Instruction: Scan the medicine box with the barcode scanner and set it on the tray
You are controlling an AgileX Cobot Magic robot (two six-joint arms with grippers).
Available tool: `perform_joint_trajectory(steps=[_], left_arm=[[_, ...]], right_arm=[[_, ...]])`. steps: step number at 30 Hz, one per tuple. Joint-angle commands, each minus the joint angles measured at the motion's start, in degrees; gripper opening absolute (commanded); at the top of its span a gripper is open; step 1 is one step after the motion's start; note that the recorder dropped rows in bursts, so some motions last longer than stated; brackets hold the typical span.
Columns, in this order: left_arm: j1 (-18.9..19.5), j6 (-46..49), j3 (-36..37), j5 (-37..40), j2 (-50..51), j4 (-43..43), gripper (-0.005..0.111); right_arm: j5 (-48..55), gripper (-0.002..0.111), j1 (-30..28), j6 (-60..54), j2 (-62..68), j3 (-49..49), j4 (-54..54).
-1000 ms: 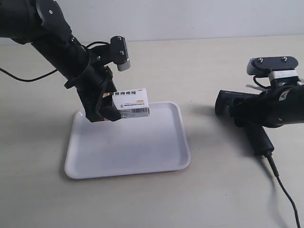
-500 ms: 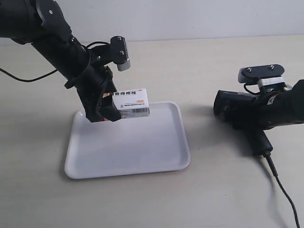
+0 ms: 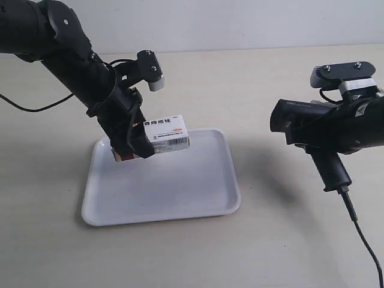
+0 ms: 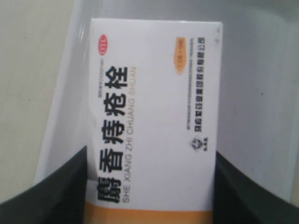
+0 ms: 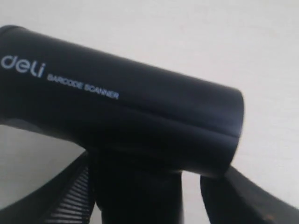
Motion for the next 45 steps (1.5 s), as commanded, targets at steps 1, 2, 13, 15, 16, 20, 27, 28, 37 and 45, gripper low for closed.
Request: perform_joint_trajectory(steps=[1, 2, 13, 15, 16, 20, 27, 28, 37, 45], left_arm=[[0.03, -1.52, 0.2, 0.24, 0.22, 0.99, 0.002], [0.03, -0.98, 0.2, 0.68, 0.22, 1.75, 0.002], [-0.09, 21.08, 7.44, -5.74, -5.13, -7.24, 0.002], [0.04, 24.19, 8.88, -8.41, -5.77, -9.01, 0.002], [0.04, 27.37, 9.62, -9.47, -5.77, -10.82, 0.002], [0.04, 35.43, 10.96, -9.87, -5.77, -14.46, 0.002], [1.52, 38.66, 10.98, -10.35, -4.18, -18.15, 0.002], [1.52, 38.66, 10.98, -10.35, -4.18, -18.91, 0.002], [1.4, 32.23, 10.98, -7.88, -2.02, -20.29, 0.002], [1.4, 32.23, 10.98, -10.56, 3.44, -20.56, 0.002]], right_arm=[[0.0, 0.0, 3.03, -1.4, -5.17, 1.87, -0.49], [0.17, 0.0, 3.57, -1.4, -5.47, 1.87, -0.73], [-0.81, 0.0, 4.02, -1.48, -0.67, 1.96, -3.48], [-0.93, 0.0, 4.02, -1.48, -0.62, 1.96, -3.48], [-0.92, 0.0, 4.02, -1.48, -0.73, 1.96, -3.48], [-0.27, 0.0, 4.02, -2.64, -0.73, 1.96, -3.48], [2.09, 0.0, 4.02, -2.76, -3.4, 1.96, -3.48], [2.09, 0.0, 4.02, -2.76, -3.4, 1.96, -3.48], [-7.3, 0.0, 0.55, -2.36, 3.54, 1.85, -1.46], [-12.45, 0.0, 0.55, -2.5, 7.07, 1.85, -0.03]])
